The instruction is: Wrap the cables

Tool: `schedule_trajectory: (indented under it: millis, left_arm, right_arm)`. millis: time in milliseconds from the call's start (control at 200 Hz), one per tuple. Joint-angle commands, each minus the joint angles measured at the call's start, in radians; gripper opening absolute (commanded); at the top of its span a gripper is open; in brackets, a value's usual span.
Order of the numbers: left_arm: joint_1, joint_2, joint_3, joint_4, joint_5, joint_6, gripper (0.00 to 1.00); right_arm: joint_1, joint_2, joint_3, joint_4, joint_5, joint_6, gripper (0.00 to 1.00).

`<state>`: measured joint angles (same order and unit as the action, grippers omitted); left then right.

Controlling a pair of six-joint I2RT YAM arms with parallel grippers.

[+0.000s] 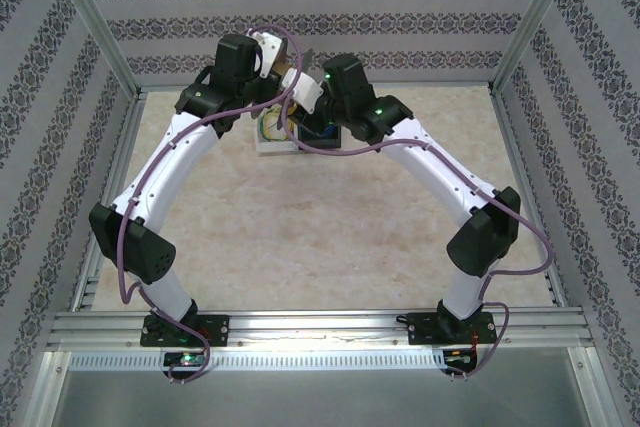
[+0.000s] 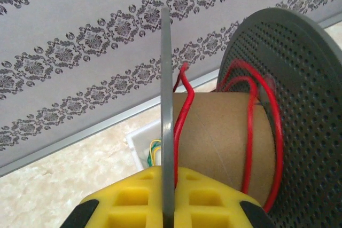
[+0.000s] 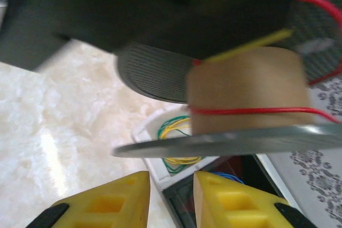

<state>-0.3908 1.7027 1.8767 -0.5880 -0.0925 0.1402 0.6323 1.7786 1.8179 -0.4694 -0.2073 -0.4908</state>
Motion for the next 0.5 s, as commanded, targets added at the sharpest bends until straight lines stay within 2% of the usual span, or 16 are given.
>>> schedule_trajectory:
  millis: [0, 145, 265, 390, 495]
  left_arm:
    - [-0.014, -0.018, 0.091, 0.023, -0.019, 0.034, 0.0]
    - [-0.014, -0.008, 0.135, 0.002, -0.019, 0.049, 0.0]
    - [-0.014, -0.016, 0.137, 0.002, -0.013, 0.058, 0.0]
    - [-0.015, -0.023, 0.155, -0.012, -0.004, 0.062, 0.0]
    - [-0.015, -0.031, 0.177, -0.031, 0.01, 0.061, 0.0]
  right_arm:
    - [-0.006, -0.046, -0.047, 0.046, -0.02, 0.031, 0.29]
    - [-0.027, -0.079, -0.095, 0.06, -0.033, 0.039, 0.29]
    - [-0.071, -0.136, -0.173, 0.108, -0.065, 0.071, 0.34]
    - [-0.173, -0.204, -0.254, 0.159, -0.142, 0.172, 0.39]
    - [-0.277, -0.231, -0.308, 0.187, -0.214, 0.289, 0.49]
